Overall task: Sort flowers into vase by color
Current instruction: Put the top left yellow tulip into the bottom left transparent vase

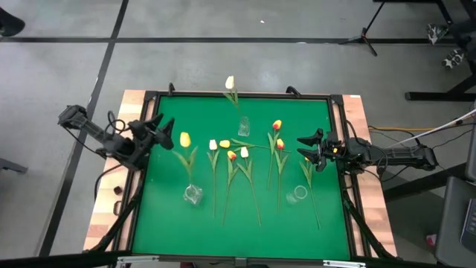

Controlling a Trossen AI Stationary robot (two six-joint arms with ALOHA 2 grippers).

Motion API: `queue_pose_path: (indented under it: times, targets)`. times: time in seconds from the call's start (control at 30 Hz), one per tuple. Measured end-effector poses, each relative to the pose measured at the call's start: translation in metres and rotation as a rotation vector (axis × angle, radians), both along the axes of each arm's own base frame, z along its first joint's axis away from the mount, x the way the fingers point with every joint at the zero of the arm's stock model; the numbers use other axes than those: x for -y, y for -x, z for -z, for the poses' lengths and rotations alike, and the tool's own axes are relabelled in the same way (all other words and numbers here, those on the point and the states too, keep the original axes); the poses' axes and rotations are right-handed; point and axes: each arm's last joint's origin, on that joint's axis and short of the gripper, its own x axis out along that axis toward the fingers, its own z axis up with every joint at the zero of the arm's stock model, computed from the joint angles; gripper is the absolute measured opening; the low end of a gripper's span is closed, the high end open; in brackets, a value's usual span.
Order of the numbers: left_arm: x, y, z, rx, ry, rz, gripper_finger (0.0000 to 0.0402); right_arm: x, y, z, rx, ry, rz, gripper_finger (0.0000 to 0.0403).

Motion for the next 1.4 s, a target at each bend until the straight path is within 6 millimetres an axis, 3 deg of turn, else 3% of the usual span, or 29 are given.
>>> queue_pose_path:
  times: [0.3,0.6,0.87,1.13,1.27,1.4]
  targets:
    - [0.008,-0.011,0.008,0.068,-0.043,0.302,0.0298,0.000,0.000,0.000,0.000,0.000,0.001,0.0253]
    - [0.001,-0.013,0.005,-0.086,-0.154,0.244,0.0259,0.000,0.000,0.000,0.001,0.000,0.001,0.0253]
    - [-0.015,-0.005,-0.033,-0.120,-0.183,0.065,0.0254,0.000,0.000,0.000,0.002,0.000,0.001,0.0253]
    - [-0.027,0.014,-0.102,-0.090,-0.157,-0.056,0.0254,0.000,0.000,0.000,0.002,0.000,0.001,0.0253]
    - [-0.024,0.018,-0.124,-0.099,-0.232,0.093,0.0254,0.000,0.000,0.000,0.002,0.000,0.001,0.0253]
    - [-0.016,0.014,-0.134,-0.058,-0.331,0.513,0.0254,0.000,0.000,0.000,0.001,0.000,0.001,0.0253]
